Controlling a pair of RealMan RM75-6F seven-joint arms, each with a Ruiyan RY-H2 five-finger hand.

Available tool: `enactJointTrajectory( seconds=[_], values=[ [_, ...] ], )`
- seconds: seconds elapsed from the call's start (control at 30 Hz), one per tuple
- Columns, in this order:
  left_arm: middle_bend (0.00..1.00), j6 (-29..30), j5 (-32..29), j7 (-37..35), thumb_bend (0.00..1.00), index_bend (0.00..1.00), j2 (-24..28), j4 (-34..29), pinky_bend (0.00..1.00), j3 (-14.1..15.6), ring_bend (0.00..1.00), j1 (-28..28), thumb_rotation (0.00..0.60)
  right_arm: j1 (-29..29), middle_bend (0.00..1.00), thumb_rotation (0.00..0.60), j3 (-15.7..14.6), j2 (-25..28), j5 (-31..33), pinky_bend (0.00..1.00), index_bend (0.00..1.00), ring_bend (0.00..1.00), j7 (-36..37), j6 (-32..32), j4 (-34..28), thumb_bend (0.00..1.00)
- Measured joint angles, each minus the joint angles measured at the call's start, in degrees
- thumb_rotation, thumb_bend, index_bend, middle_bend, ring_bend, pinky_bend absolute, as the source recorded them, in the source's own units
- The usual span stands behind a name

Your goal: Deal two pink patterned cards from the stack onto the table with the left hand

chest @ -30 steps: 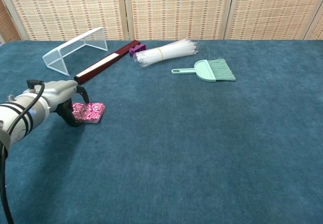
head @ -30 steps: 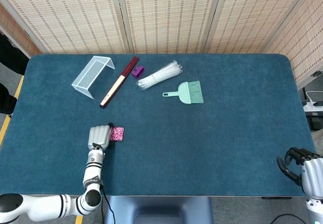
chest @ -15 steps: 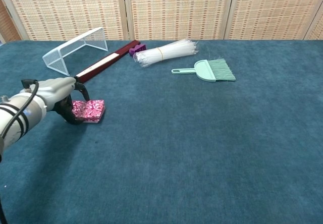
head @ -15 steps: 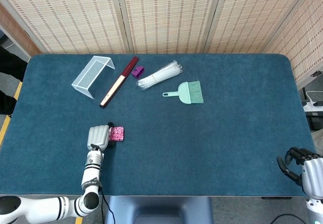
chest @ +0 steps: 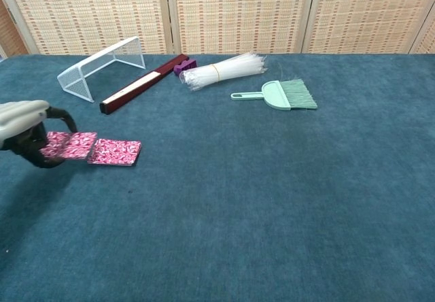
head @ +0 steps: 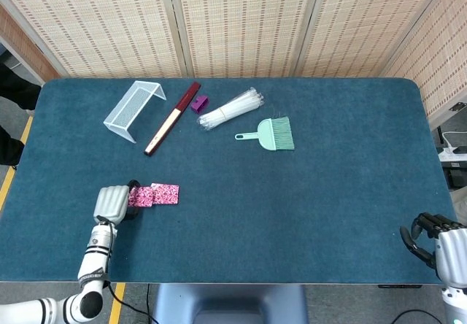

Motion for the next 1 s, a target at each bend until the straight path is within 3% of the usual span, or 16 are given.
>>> enactJointTrajectory(
  seconds=[0.17,0.33,0.57,0.77,1.0],
  values=[
    [1.00,-1.74,1.75,-2.39,0.34,0.53,1.15,2.94,1.00,1.68,1.00,1.46,0.600,-0.01,0.70,0.600,0.01,-0.08,-0.08,0.91,0.76,0.73,-0.12,0.12,0.02,0.23],
    [1.00,-4.12,2.40,-4.86,0.34,0.52,0.60,9.69,1.00,2.59,1.00,2.49,0.600,0.00,0.70,0.600,0.06,-0.15,0.14,0.91,0.75,0.73,-0.33,-0.06,0.00,0.23],
    [1.00,-7.33,3.86,-7.05,0.34,0.40,-2.76,18.97,1.00,2.90,1.00,3.87,0.600,-0.03,0.70,0.600,0.09,0.00,0.27,0.91,0.76,0.73,-0.17,-0.12,-0.06,0.23],
    [1.00,-7.13,4.22,-5.61,0.34,0.31,-2.64,17.69,1.00,2.31,1.00,4.37,0.600,-0.09,0.70,0.600,0.03,0.04,0.19,0.91,0.76,0.73,-0.01,0.00,-0.03,0.23],
    [1.00,-4.84,4.72,-2.96,0.35,0.27,0.03,10.95,1.00,1.70,1.00,4.96,0.600,-0.15,0.70,0.600,-0.01,0.07,0.09,0.91,0.75,0.73,0.27,0.14,0.08,0.23]
  ],
)
